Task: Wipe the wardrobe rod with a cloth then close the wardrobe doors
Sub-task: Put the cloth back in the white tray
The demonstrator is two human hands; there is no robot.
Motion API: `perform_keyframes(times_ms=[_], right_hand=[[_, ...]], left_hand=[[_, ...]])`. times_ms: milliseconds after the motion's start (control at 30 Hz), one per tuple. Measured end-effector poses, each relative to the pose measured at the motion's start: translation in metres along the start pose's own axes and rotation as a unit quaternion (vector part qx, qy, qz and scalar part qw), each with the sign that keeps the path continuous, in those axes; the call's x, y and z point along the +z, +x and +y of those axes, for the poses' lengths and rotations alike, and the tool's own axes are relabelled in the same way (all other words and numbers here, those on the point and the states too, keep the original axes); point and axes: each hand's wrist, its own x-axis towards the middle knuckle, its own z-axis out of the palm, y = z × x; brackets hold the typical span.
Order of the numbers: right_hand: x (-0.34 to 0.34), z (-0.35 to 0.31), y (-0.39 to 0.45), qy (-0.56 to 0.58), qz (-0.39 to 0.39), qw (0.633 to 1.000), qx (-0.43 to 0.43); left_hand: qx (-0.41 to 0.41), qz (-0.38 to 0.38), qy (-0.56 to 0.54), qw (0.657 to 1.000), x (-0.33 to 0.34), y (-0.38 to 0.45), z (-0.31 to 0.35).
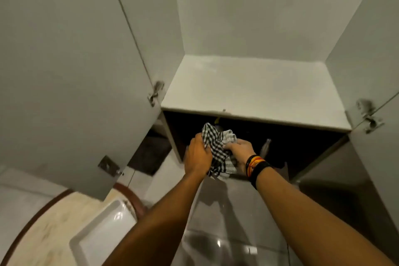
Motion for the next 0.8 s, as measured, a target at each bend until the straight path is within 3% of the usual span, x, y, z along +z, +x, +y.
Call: perform_keyframes(times_ms=[333,533,800], right_hand=[[0.174,0.172,-0.044,-0.042,-0.074,0.988,0.126],[0.301,0.247,-0.091,-0.028,-0.144,0.968,0.206],[0.384,0.337,-0.101,0.04,-0.199,0.931,0.304]], left_hand=[[-0.105,-0.017,0.004,0.994,-0.039,-0.102,-0.217],[-0.135,-0.028,0.141,0.98,-0.105,-0.142,-0.343],[-0.117,-0.179,0.218,0.952,-0.118,-0.161,-0.463]])
